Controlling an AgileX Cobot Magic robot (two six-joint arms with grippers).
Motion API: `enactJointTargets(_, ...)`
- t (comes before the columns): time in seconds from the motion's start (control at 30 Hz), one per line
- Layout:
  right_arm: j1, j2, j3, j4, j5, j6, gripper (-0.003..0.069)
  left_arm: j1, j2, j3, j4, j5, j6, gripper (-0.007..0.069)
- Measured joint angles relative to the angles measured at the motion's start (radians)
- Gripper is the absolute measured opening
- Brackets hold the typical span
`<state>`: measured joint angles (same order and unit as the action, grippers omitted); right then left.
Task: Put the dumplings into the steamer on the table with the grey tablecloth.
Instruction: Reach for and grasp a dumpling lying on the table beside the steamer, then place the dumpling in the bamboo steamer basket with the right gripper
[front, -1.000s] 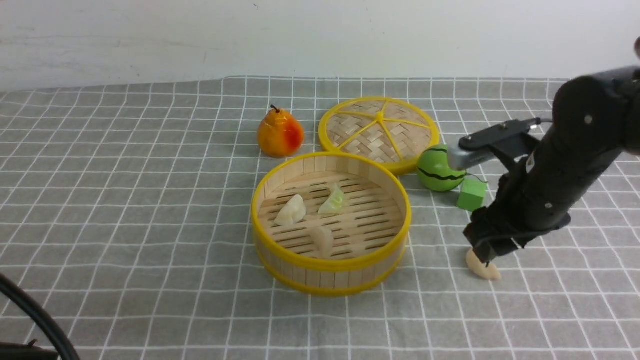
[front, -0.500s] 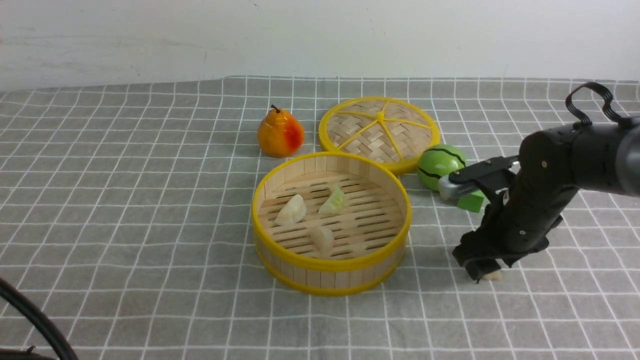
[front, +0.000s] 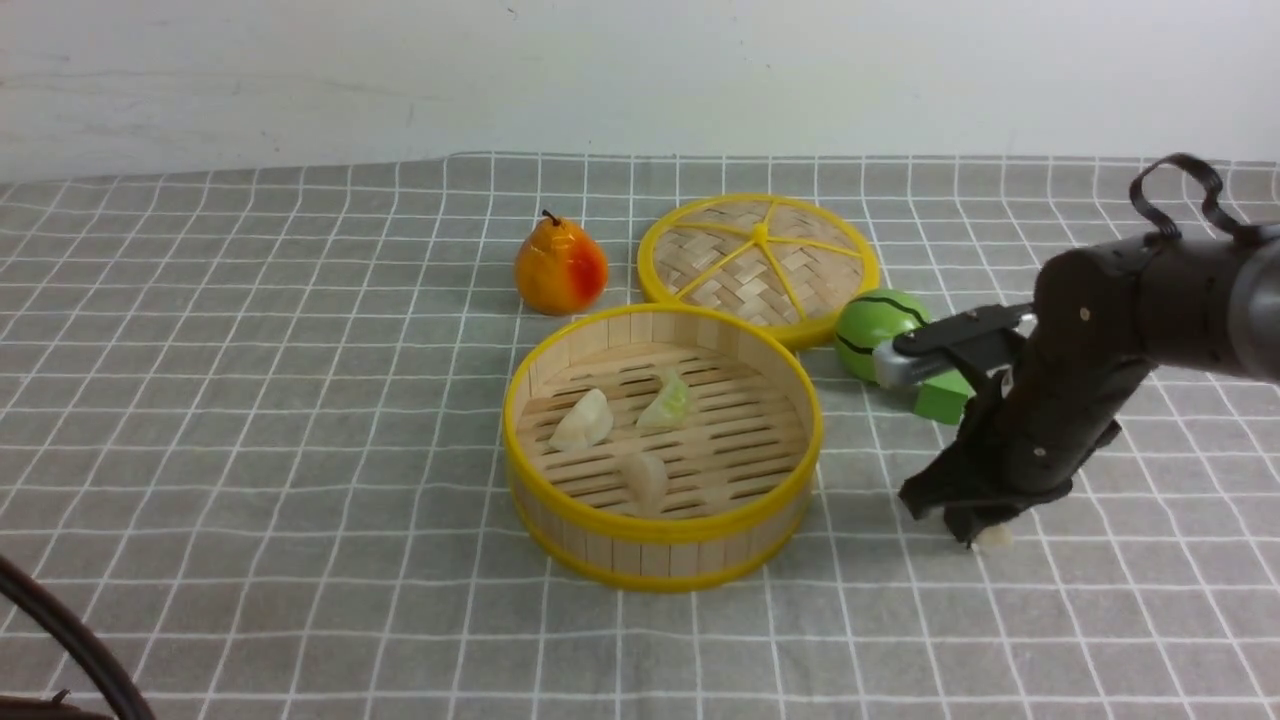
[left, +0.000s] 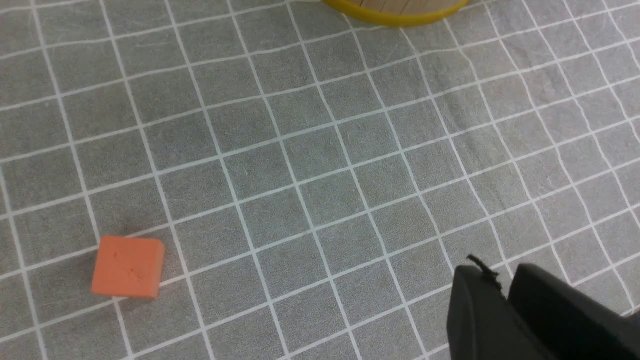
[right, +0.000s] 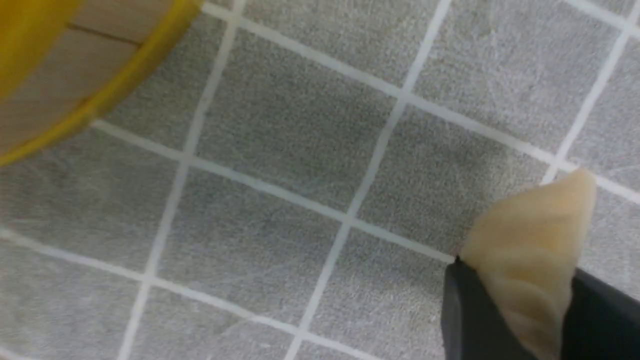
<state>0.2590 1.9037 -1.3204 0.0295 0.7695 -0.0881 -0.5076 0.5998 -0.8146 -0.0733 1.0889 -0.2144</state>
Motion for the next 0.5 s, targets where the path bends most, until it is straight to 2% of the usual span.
enactJointTargets(0.1, 0.045, -0.047, -0.08, 0.018, 0.066, 0.0, 0.0181, 0.0, 0.0, 0.0, 0.0, 0.001, 0.0, 0.0091)
enactJointTargets(0.2, 0.136, -0.073, -0.192, 0.042, 0.103, 0.0, 0.0181, 0.0, 0.0, 0.0, 0.0, -0.015, 0.0, 0.0094)
enactJointTargets(0.37, 0.243, -0.014, -0.286, 0.059, 0.066, 0.0, 0.0181, 0.0, 0.0, 0.0, 0.0, -0.02, 0.0, 0.0105)
enactJointTargets(0.5, 0.267, 0.055, -0.3, 0.06, 0.019, 0.008, 0.0181, 0.0, 0.0, 0.0, 0.0, -0.005, 0.0, 0.0109)
